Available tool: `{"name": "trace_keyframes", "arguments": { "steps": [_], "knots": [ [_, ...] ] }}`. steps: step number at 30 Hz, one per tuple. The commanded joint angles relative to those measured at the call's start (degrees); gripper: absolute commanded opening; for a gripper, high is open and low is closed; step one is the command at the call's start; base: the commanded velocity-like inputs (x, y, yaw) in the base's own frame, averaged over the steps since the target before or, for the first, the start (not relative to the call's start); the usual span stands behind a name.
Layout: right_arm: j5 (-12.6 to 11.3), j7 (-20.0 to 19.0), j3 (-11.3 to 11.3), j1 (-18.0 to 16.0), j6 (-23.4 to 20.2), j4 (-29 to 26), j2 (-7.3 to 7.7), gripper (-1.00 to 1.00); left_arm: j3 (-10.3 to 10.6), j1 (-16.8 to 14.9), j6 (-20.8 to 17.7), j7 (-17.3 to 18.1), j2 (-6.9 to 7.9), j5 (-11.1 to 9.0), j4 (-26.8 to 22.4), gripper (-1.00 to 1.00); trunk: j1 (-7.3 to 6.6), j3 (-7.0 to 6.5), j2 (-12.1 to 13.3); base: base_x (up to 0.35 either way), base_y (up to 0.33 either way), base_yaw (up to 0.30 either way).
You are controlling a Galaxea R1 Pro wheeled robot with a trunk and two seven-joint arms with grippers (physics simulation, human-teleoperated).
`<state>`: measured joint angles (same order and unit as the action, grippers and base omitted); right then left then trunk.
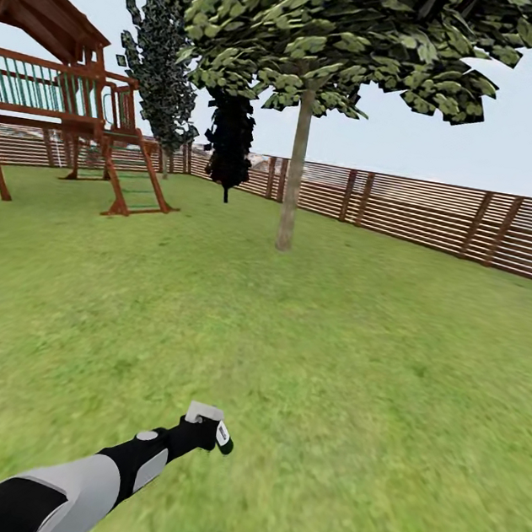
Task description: In the garden, pick up the pesticide atomizer on the floor and spray pesticide onto both trees until each tree trunk is fully covered.
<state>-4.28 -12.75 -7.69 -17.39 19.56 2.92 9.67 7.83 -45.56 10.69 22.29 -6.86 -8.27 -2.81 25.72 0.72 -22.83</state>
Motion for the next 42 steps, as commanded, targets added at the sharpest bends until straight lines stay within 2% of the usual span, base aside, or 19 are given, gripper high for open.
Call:
{"name": "trace_keyframes", "arguments": {
  "steps": [1,42],
  "knots": [
    [-0.5,-0.3,-0.4,-0.1,0.4,0.2,0.0,1.0,0.4,-0.1,0.2,0.1,0.0,-0.6,0.1,-1.0,0.07,0.07,-0.1,0.35,0.0,0.0],
    [-0.5,-0.3,-0.4,-0.1,0.4,0.2,0.0,1.0,0.4,-0.1,0.2,0.1,0.0,-0.6,0.1,-1.0,0.07,0.07,-0.1,0.35,0.0,0.0]
  ]
}}
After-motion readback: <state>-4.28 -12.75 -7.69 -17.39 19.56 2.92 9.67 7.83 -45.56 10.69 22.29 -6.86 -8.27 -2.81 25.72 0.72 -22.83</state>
